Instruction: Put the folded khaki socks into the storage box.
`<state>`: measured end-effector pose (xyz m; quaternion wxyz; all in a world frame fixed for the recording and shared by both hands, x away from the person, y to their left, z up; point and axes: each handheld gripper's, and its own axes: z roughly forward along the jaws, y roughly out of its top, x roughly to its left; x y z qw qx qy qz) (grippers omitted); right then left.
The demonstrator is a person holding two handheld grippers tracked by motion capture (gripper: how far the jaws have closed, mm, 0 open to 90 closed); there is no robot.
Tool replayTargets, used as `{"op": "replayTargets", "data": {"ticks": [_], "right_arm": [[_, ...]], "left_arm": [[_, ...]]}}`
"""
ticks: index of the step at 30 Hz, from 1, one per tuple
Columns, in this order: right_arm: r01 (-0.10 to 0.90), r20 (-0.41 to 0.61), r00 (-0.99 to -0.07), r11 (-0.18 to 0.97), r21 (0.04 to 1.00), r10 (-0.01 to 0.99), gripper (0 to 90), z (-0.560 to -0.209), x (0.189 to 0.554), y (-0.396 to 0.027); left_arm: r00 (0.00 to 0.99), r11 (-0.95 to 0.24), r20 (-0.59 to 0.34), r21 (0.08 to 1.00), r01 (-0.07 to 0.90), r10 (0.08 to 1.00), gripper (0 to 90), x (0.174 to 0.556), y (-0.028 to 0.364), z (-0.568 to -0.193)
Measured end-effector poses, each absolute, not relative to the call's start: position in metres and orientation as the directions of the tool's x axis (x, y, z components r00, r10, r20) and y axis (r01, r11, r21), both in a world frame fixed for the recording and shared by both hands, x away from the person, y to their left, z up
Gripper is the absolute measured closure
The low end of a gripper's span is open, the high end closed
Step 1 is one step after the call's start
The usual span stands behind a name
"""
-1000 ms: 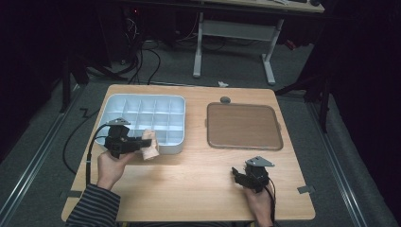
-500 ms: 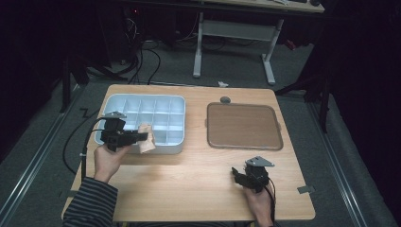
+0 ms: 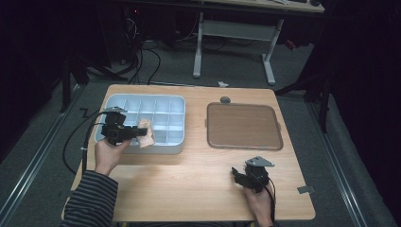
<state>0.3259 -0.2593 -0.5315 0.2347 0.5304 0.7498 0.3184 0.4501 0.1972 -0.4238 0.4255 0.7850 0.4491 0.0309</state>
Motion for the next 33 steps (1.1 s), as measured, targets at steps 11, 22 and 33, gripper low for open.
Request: {"op": "replayTargets", "data": {"ticks": [11,22,33], "right_arm": [[0.646,-0.015,-0.328,0.235,0.727,0.945,34.7,-0.532,0.326,-0.259],[0.646,-0.015,-0.328,0.235,0.726,0.945,34.7,-0.532,0.326,-0.259],[0.646,-0.015,-0.328,0.235,0.726,0.945,34.6,-0.532,0.326,-0.259]], "left_arm": [[0.565,-0.226,-0.336,0.675,0.703,0.754,72.3,0.460,0.203,-0.432],[0.533,-0.221,-0.362,0.629,0.745,0.765,72.2,0.473,0.207,-0.444],[0.525,-0.250,-0.350,0.593,0.765,0.776,72.3,0.480,0.204,-0.454]]}}
